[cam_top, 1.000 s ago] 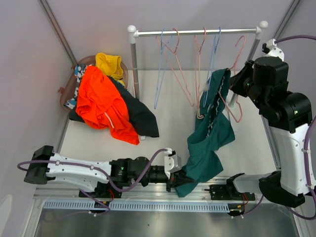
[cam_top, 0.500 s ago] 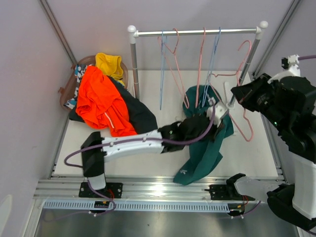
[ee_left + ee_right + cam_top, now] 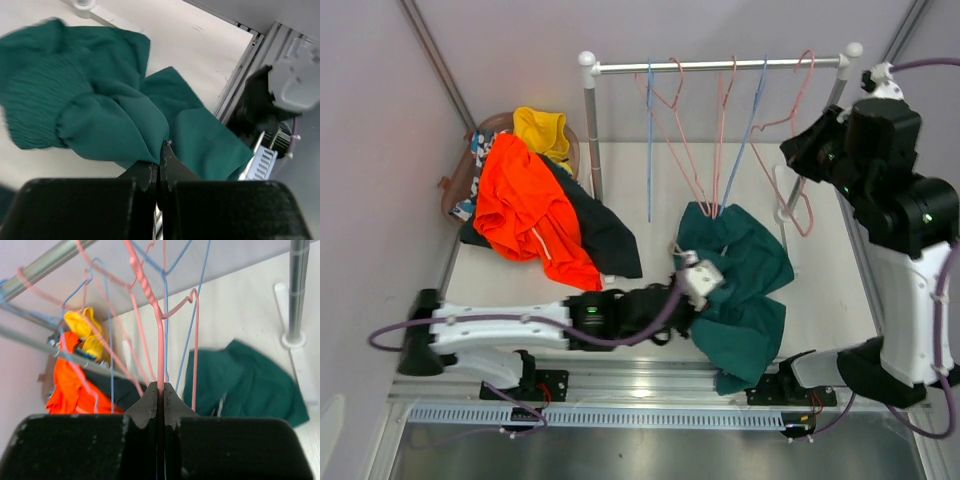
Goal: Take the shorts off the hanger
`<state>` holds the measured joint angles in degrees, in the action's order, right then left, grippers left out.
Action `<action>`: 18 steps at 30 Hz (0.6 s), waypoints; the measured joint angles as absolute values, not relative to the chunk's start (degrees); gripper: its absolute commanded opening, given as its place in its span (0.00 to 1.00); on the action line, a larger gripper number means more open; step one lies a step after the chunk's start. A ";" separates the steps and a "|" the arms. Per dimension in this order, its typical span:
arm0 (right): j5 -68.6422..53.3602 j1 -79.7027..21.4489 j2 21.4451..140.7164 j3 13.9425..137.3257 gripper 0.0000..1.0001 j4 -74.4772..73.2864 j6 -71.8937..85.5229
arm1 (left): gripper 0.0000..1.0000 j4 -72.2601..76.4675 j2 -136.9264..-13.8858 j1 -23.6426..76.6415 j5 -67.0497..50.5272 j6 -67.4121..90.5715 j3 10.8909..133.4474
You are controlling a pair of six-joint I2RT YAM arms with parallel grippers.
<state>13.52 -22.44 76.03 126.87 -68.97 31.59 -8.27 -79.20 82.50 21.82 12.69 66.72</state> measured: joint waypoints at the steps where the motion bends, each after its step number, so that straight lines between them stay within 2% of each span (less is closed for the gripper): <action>1: 13.39 -21.74 77.69 127.72 0.00 -68.42 31.00 | 0.00 -9.89 -75.64 82.87 22.59 13.04 64.88; 6: 12.56 -16.80 84.18 129.36 0.00 -66.85 27.73 | 0.00 -20.73 -54.30 78.37 32.40 11.94 61.91; 10: 12.05 -13.37 85.27 129.21 0.00 -64.90 26.44 | 0.00 -26.13 -46.22 68.25 35.70 8.88 64.82; 14: 11.46 -12.47 83.90 125.82 0.00 -60.75 26.06 | 0.00 -27.66 -47.11 54.28 33.69 5.15 68.73; 18: 10.31 -11.77 83.18 122.04 0.00 -57.32 26.02 | 0.00 -28.88 -55.94 42.19 28.25 2.87 77.06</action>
